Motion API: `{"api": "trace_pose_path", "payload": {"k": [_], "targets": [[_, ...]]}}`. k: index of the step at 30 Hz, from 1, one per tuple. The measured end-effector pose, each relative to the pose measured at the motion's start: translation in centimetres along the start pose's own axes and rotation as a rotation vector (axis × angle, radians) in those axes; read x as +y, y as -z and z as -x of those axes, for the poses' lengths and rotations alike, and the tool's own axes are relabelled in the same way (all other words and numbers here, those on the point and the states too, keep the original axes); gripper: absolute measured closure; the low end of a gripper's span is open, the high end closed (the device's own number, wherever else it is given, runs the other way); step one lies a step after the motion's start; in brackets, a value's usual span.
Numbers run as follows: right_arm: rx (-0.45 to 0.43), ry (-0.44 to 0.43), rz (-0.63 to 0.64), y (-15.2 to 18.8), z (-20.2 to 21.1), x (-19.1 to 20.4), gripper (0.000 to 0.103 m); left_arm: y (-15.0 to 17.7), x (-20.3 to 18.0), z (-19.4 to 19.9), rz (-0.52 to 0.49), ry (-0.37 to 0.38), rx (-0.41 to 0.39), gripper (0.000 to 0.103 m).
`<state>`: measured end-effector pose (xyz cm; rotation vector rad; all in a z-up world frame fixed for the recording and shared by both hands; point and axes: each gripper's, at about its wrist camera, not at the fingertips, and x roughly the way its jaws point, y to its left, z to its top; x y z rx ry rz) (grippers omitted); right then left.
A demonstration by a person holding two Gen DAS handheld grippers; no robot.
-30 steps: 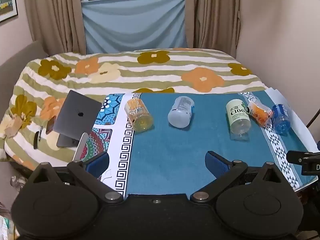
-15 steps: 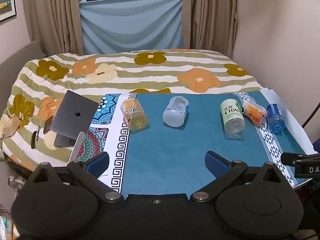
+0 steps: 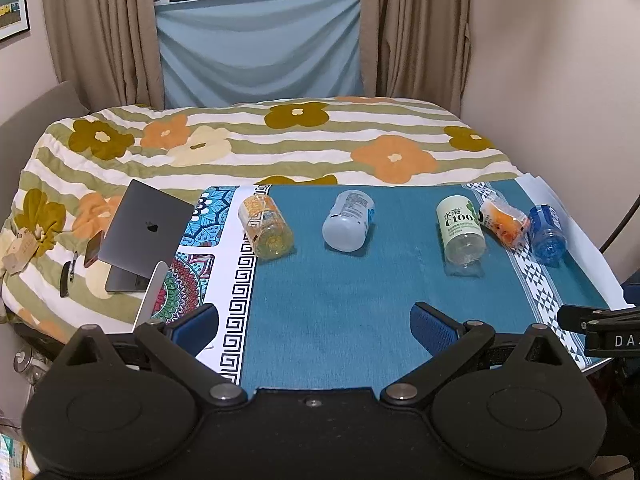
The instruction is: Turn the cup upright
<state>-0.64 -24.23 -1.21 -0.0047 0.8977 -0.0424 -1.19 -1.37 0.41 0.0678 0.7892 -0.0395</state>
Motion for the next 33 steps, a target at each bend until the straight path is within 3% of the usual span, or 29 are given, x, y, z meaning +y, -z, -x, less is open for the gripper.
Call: {"api": "trace_pose_path", "payload": {"k": [33], "targets": [[0.003, 0.016, -0.026, 0.3, 0.18, 0.06, 0.0, -0.28, -0.27, 0.17, -0.031, 0.037, -0.007, 0.0]]}}
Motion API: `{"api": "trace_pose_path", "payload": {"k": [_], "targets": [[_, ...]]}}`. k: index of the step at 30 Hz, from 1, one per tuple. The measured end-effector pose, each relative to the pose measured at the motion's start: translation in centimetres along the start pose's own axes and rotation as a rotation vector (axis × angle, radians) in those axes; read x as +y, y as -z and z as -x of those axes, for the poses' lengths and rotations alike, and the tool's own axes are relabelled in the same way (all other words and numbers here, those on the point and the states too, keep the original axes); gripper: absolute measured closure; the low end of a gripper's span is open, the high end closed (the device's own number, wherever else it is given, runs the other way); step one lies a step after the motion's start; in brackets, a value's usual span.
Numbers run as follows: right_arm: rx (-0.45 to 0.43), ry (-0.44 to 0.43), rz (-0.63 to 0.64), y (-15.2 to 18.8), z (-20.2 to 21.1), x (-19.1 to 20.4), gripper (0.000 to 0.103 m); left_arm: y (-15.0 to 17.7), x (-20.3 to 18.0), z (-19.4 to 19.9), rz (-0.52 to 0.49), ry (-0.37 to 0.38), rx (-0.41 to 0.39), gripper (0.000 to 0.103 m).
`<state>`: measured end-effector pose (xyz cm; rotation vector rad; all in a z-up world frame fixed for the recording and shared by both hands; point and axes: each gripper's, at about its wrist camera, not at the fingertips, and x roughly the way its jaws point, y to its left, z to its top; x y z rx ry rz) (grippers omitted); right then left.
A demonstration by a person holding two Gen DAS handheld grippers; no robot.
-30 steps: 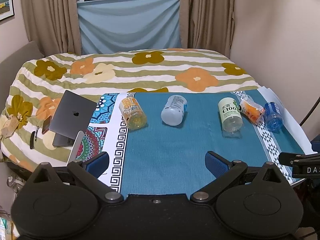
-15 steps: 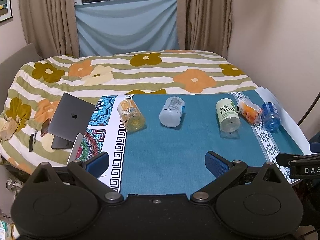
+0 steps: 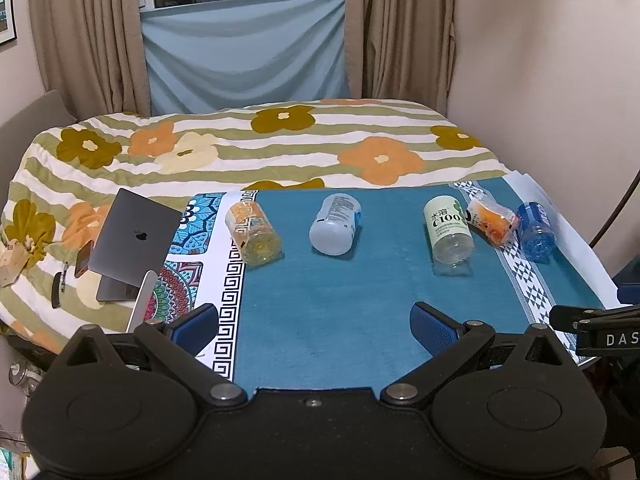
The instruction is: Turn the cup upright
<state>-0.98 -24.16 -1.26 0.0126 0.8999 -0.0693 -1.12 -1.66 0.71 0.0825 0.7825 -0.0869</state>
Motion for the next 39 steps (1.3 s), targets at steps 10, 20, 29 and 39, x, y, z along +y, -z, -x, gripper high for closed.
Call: {"api": "trace_pose_path", "payload": {"k": [10, 20, 29, 39], "targets": [[-0.001, -0.001, -0.002, 0.0, -0.1, 0.0, 0.0, -0.3, -0.2, -0.1, -0.009, 0.002, -0.002, 0.0], [-0.001, -0.002, -0.001, -0.1, -0.1, -0.1, 0.0, -0.5, -0.1, -0.2, -0.008, 0.003, 0.003, 0.0], [-0.001, -0.002, -0.002, -0.1, -0.2, 0.0, 0.0, -0.5, -0.1, -0.3, -0.009, 0.003, 0.005, 0.0], [-0.048, -0.024, 0.058, -2.1, -0.8, -1.1, 0.0, -2.5, -1.7, -1.8, -0.01, 0.016, 0.031, 0.0]]}}
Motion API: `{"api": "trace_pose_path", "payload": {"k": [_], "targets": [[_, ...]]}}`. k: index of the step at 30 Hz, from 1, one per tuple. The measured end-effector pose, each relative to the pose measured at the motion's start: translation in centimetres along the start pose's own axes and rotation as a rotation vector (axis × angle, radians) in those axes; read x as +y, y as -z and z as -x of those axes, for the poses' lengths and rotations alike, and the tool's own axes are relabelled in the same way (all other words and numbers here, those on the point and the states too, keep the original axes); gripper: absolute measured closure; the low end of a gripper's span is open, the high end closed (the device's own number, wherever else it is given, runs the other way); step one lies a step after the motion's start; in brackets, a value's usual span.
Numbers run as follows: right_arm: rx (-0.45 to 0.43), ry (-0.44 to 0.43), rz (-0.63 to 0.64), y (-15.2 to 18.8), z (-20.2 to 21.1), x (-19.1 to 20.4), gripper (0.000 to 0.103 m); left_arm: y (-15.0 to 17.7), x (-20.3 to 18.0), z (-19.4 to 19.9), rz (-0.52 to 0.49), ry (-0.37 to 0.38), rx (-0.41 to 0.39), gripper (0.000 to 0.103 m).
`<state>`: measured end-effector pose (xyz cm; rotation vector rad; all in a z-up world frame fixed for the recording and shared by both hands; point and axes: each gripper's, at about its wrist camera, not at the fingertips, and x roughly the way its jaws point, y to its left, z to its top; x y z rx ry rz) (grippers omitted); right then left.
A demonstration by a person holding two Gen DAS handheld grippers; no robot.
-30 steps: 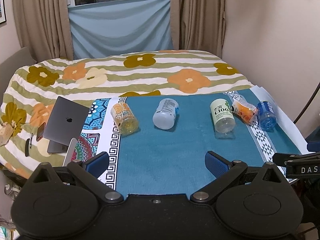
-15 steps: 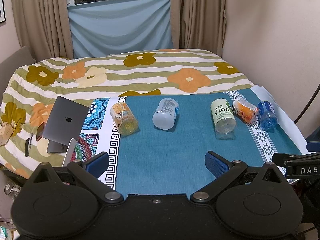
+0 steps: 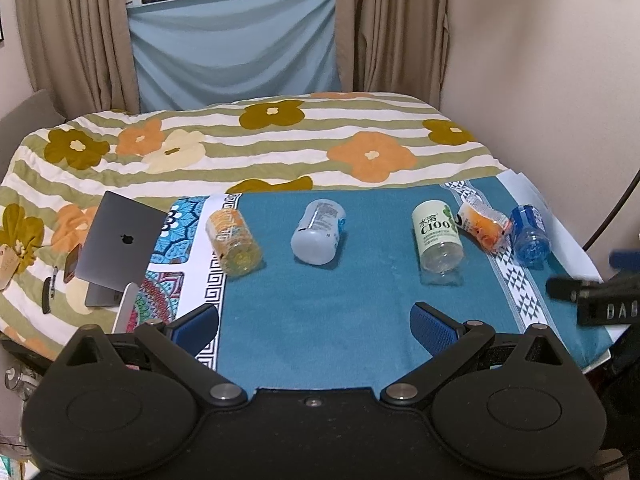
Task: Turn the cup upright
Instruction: 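Reach the right gripper to the lying orange-labelled cup and close on it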
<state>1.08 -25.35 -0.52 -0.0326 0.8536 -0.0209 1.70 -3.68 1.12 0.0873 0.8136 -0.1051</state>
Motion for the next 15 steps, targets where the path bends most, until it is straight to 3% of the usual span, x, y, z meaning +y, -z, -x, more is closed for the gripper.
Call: {"api": "trace_pose_path", "payload": {"k": [7, 15], "targets": [[-0.068, 0.004, 0.163, -4.1, -4.1, -4.2, 0.0, -1.1, -2.1, -2.8, 0.015, -0.032, 0.046, 0.0], [-0.033, -0.1, 0.316, -7.8, -12.3, -8.0, 0.0, -1.6, -4.0, -6.0, 0.057, -0.076, 0.101, 0.0]]}}
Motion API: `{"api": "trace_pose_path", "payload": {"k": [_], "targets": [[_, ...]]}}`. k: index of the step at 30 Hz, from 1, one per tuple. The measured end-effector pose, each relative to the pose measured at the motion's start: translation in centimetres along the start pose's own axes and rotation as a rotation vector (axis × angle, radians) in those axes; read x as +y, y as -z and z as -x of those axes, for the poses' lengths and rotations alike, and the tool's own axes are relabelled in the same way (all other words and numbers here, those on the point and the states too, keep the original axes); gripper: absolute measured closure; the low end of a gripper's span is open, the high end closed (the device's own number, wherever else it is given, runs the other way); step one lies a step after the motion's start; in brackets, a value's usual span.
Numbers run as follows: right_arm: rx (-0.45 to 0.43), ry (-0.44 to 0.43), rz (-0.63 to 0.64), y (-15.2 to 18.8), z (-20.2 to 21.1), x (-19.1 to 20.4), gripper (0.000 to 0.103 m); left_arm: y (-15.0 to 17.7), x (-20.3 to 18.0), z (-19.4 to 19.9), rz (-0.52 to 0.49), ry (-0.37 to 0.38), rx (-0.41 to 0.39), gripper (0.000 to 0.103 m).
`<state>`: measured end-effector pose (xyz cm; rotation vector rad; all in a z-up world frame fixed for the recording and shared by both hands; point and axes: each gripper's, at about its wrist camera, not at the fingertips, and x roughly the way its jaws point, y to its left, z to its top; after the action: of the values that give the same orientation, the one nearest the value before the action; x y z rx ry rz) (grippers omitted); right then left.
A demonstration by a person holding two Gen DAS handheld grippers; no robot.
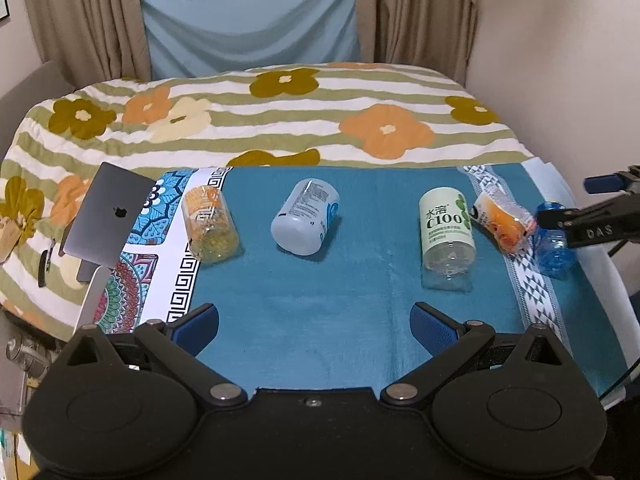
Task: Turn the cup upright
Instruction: 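Reach the right gripper to the lying orange-labelled cup and close on it, then lift the orange cup with the right gripper and carry it toward the left gripper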
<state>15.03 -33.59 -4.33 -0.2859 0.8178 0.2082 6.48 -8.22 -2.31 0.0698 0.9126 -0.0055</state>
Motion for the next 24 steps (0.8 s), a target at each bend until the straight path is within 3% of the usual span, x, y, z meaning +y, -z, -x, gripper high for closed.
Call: {"api": "trace_pose_path", "payload": {"k": [5, 10, 14, 20, 24], "targets": [[0.05, -0.114, 0.02, -1.1, -5.5, -2.0, 0.0, -0.4, -1.1, -1.8, 0.036, -0.029, 0.018, 0.0], [0.147, -0.14, 0.088, -1.8, -10.5, -1.8, 0.0, -0.7, -1.8, -3.5, 0.058, -0.042, 0.043, 0.0], [0.187, -0.17, 0.153, -1.7, -12.7, -1.3, 0.012, -0.8, -2.2, -4.6, 0.07, -0.051, 0.06, 0.0], [0.233, -0.215, 0.154, -1.5, -14.7, -1.3, 0.026, -0.9, -2.4, -5.8, 0.083, -0.049, 0.075, 0.0], [0.235, -0.223, 0.153, -1.5, -14.9, -1.4, 0.028, -1.0, -2.4, -6.2, 0.084, -0.047, 0.078, 0.0]]}}
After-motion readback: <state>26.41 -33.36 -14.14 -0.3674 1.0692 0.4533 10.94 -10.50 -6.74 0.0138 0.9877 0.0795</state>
